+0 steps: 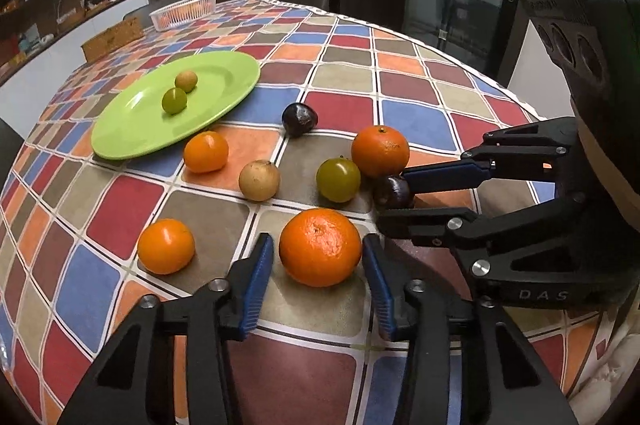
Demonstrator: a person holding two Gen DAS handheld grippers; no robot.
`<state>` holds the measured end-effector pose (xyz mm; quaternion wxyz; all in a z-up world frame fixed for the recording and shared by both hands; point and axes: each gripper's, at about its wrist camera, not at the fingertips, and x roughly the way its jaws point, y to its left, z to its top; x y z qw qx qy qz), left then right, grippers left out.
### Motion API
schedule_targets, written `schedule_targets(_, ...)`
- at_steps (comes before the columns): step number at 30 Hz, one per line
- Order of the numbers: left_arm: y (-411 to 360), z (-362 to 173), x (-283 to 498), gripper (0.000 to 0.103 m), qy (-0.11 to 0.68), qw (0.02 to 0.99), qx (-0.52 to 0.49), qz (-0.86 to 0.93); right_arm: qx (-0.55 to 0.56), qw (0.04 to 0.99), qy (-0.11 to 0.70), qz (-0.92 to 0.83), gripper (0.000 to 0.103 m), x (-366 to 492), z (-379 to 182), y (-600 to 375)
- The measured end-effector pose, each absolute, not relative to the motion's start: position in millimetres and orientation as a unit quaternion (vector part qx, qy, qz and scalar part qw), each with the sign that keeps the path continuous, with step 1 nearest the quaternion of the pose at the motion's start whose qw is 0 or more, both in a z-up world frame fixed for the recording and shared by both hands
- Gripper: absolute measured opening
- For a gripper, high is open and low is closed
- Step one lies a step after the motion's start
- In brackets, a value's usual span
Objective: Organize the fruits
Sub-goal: 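Move the left gripper to the large mandarin while the right gripper approaches the dark plum, then grasp and lift the mandarin with the left gripper while the right gripper lifts the plum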
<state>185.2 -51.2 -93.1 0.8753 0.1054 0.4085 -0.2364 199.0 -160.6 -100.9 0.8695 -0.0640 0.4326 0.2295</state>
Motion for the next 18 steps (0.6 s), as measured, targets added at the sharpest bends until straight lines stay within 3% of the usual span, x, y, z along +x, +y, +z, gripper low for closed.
schedule_targets(18,-38.8,-76.2,169.0,0.04,0.4,0.89,0.063,-0.209,-0.054,0.872,0.425,0.238,0.031,190.9,-92.0,-160.2)
